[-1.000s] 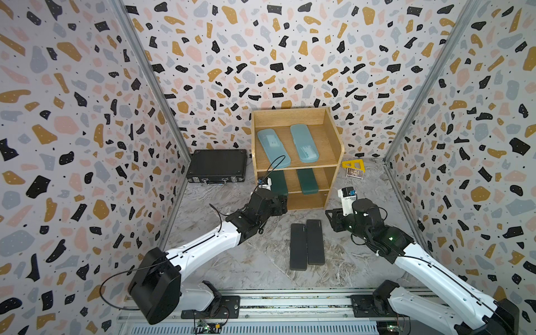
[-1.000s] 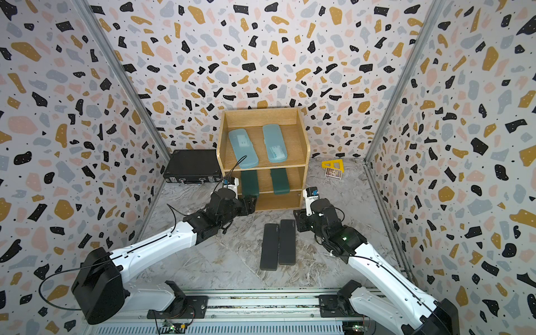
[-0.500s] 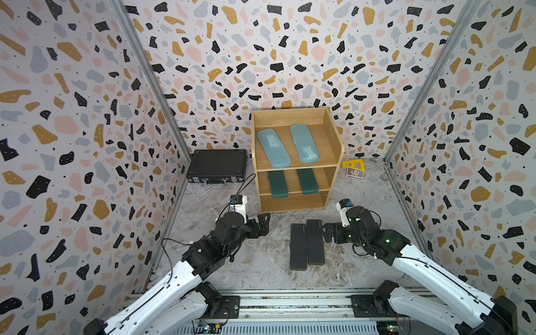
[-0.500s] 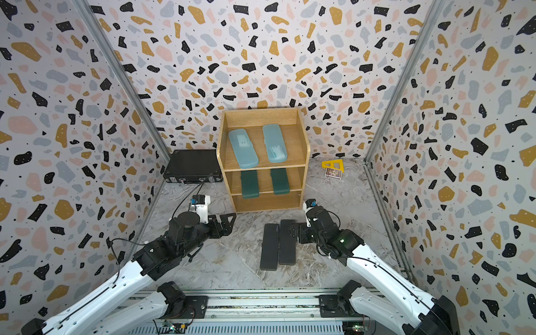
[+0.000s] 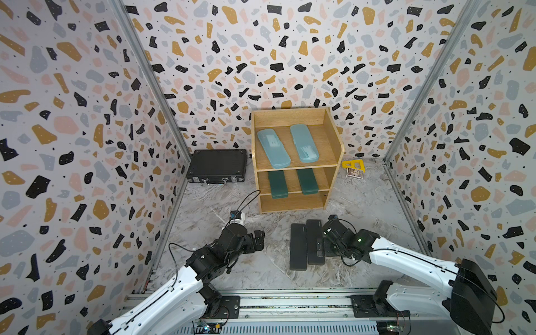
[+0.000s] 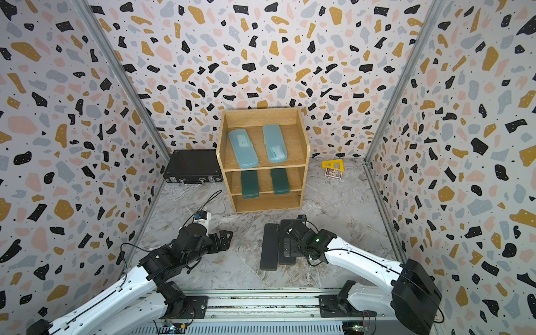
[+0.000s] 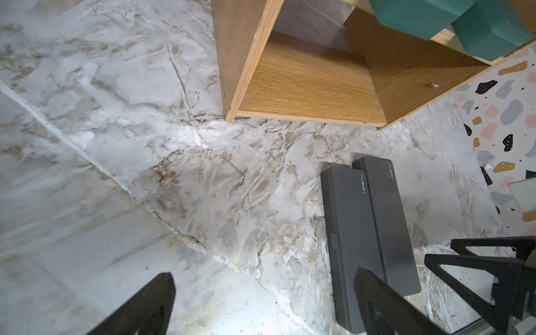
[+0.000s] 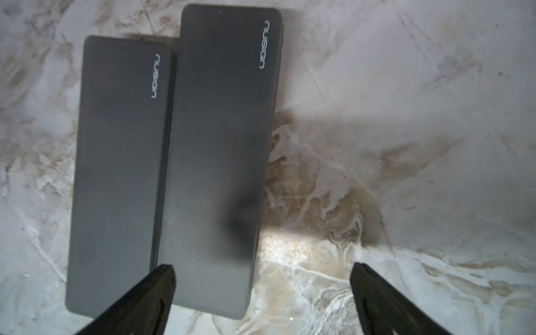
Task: Place the pencil cases on the shelf according to color
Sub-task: Pick up the pencil case from the center of the board.
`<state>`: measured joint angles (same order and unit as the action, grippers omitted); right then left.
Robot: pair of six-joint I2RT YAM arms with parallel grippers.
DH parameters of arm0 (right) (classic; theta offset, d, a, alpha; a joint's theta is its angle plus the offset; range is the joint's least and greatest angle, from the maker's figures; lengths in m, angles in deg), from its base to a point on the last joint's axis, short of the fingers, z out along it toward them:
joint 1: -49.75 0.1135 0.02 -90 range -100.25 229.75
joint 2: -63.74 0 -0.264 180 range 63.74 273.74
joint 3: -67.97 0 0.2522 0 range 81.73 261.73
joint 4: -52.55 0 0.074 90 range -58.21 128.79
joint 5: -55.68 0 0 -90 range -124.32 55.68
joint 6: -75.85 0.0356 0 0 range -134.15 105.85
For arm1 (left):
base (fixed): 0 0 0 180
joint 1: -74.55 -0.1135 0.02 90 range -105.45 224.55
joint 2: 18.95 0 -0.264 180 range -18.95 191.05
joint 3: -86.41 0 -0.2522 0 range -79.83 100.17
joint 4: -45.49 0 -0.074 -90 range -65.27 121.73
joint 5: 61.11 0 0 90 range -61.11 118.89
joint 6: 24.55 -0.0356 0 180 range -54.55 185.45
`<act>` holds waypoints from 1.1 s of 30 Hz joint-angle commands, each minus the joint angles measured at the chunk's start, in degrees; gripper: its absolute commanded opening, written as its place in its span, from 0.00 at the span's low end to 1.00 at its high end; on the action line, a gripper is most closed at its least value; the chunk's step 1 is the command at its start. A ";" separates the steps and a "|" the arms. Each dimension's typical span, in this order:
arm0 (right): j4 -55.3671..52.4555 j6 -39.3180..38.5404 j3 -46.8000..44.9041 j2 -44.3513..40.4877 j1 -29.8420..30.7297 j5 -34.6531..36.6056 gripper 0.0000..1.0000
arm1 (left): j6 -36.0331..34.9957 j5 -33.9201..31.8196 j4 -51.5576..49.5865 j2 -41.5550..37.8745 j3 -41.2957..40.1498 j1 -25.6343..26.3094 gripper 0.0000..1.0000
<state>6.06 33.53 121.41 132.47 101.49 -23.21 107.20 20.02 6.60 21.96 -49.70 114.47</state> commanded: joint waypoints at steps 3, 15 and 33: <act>2.35 5.00 -0.36 2.07 4.22 3.70 1.00 | 1.51 0.04 1.74 -1.18 -1.59 0.16 1.00; 3.73 5.82 2.04 7.85 8.11 5.06 1.00 | 2.42 1.02 1.92 -1.04 -2.14 0.16 1.00; -0.84 7.78 -1.79 6.96 9.07 9.43 1.00 | 3.15 1.66 2.36 -0.60 -2.71 0.15 1.00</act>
<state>10.45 40.28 120.86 142.04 110.30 -16.65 110.07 21.16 7.06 21.28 -51.60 114.47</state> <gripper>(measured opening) 0.995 0.993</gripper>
